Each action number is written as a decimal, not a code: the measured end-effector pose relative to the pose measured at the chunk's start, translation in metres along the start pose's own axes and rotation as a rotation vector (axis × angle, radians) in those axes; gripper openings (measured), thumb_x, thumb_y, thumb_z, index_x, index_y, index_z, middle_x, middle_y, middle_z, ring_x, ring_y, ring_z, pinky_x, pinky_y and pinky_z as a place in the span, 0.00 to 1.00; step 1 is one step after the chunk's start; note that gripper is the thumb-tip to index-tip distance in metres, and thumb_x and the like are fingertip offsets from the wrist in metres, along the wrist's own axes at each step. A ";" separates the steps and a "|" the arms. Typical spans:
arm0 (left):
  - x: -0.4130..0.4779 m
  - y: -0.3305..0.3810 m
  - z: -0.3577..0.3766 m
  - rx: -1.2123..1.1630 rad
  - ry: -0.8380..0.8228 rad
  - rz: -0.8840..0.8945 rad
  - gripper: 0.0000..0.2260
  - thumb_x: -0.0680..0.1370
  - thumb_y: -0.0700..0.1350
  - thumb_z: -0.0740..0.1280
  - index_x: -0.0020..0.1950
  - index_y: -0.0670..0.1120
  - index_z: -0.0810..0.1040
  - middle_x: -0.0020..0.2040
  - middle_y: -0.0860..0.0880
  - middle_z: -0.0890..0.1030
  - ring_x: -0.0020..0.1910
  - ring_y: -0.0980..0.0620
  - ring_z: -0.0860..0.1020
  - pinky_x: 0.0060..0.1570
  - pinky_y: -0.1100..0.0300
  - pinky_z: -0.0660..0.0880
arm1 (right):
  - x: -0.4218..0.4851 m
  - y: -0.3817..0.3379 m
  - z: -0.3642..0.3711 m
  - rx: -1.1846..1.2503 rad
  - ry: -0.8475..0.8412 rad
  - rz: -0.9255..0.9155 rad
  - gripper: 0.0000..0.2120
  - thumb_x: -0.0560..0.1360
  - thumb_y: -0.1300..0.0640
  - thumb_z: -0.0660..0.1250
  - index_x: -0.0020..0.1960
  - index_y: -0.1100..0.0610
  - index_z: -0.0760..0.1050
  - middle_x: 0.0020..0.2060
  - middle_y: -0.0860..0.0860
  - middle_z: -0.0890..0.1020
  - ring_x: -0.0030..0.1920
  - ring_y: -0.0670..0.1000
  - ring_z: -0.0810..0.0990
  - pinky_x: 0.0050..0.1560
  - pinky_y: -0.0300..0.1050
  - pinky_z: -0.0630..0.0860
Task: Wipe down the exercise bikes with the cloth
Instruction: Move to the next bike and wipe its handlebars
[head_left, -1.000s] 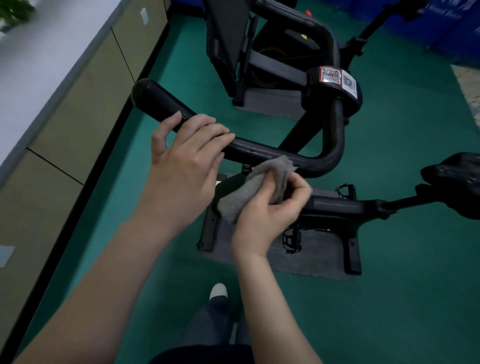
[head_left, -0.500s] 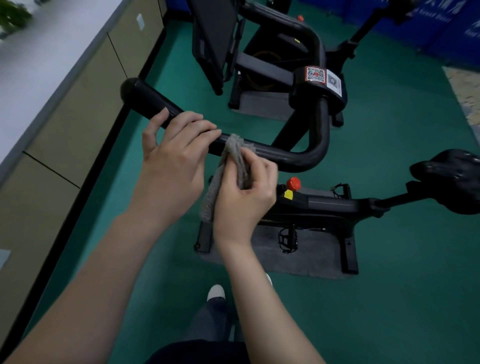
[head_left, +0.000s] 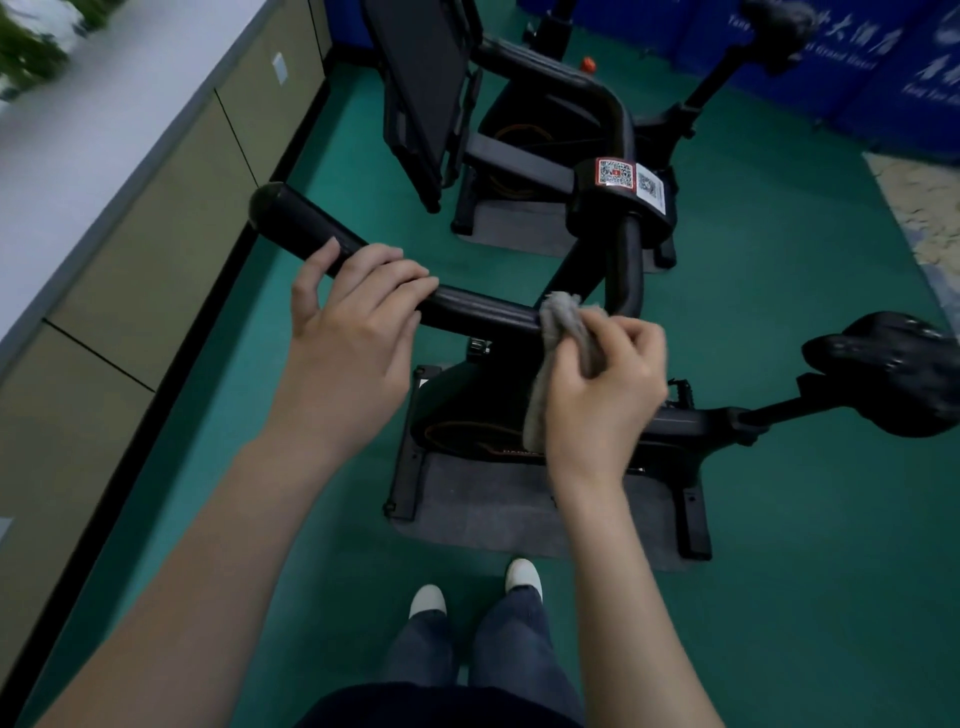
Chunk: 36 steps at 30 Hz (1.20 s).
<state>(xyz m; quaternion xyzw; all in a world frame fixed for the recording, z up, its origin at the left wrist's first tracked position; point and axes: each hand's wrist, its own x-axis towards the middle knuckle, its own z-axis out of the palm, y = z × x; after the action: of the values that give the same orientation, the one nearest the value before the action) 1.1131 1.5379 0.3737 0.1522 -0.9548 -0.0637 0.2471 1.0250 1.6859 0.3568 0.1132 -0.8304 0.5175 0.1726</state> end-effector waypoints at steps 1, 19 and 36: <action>-0.001 0.001 0.000 0.002 -0.002 -0.002 0.14 0.78 0.43 0.59 0.60 0.44 0.78 0.58 0.50 0.79 0.66 0.50 0.71 0.71 0.51 0.47 | 0.002 0.004 -0.004 -0.004 0.026 0.024 0.09 0.73 0.67 0.68 0.52 0.64 0.81 0.46 0.51 0.74 0.45 0.42 0.73 0.52 0.28 0.72; 0.021 0.093 0.059 -0.104 -0.014 -0.054 0.19 0.77 0.57 0.60 0.58 0.46 0.79 0.53 0.51 0.80 0.57 0.50 0.75 0.71 0.48 0.54 | 0.033 0.055 -0.028 0.142 -0.102 -0.076 0.08 0.72 0.67 0.68 0.50 0.64 0.81 0.45 0.54 0.77 0.46 0.47 0.77 0.49 0.36 0.74; 0.025 0.112 0.067 -0.119 0.079 -0.231 0.14 0.74 0.58 0.65 0.49 0.50 0.81 0.47 0.55 0.79 0.52 0.53 0.74 0.68 0.55 0.55 | 0.097 0.080 -0.045 0.192 -0.470 -0.383 0.08 0.70 0.70 0.70 0.47 0.63 0.82 0.44 0.54 0.80 0.45 0.48 0.78 0.50 0.35 0.73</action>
<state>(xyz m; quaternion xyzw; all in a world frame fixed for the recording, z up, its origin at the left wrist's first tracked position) 1.0304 1.6391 0.3492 0.2487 -0.9150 -0.1420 0.2843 0.9150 1.7604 0.3488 0.3995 -0.7586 0.5113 0.0588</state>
